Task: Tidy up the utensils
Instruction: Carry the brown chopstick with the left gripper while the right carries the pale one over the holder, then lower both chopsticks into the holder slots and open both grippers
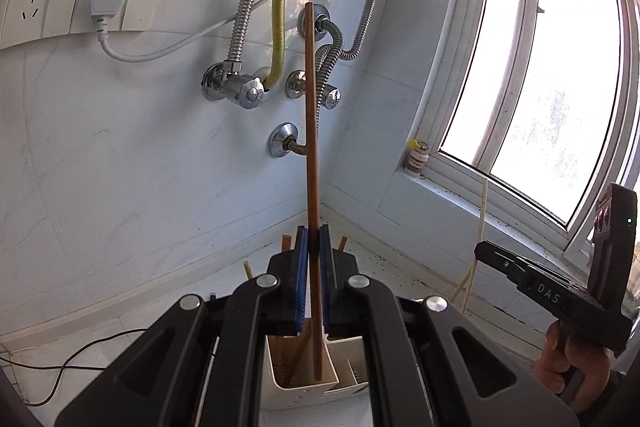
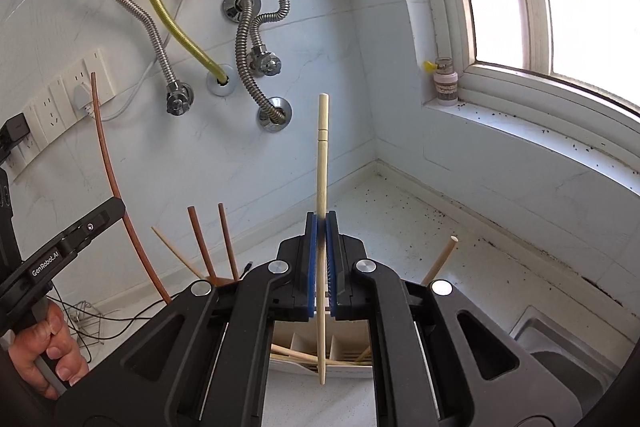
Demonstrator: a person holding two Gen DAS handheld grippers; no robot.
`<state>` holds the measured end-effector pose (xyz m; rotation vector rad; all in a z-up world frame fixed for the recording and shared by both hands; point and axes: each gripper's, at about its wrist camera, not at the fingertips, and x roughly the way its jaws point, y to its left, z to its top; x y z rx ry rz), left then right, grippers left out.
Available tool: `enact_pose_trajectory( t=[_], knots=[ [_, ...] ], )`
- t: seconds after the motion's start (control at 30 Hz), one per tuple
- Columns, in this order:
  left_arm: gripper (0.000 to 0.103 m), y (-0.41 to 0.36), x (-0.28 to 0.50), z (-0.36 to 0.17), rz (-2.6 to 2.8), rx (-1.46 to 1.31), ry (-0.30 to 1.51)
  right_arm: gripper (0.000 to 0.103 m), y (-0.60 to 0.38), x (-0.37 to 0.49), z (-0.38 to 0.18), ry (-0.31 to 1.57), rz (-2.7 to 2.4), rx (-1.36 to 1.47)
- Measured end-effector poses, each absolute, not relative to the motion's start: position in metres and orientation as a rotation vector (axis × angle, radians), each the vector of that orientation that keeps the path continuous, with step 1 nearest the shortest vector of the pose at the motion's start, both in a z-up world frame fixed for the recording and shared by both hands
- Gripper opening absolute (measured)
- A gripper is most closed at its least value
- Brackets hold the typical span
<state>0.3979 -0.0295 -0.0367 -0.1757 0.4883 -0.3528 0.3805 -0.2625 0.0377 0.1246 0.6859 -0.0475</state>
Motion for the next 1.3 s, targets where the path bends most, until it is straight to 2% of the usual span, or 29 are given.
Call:
enact_pose_trajectory(
  t=[0.53,1.1,1.17,1.23,1.3],
  knots=[
    [0.005,-0.037,0.417,-0.073,-0.374,-0.142,0.499,0.004,-0.27,0.376,0.0,0.58,-0.05,0.108],
    [0.006,-0.035,0.412,-0.089,-0.388,-0.148,0.459,0.004,-0.267,0.365,-0.026,0.523,-0.056,0.047],
    [0.015,-0.036,0.41,-0.09,-0.391,-0.143,0.446,0.005,-0.267,0.366,-0.029,0.535,-0.04,0.046],
    [0.041,-0.037,0.406,-0.091,-0.385,-0.141,0.439,0.007,-0.268,0.364,-0.031,0.541,-0.024,0.052],
    [0.045,-0.036,0.402,-0.089,-0.385,-0.146,0.414,0.018,-0.268,0.362,-0.03,0.536,-0.026,0.049]
  ],
)
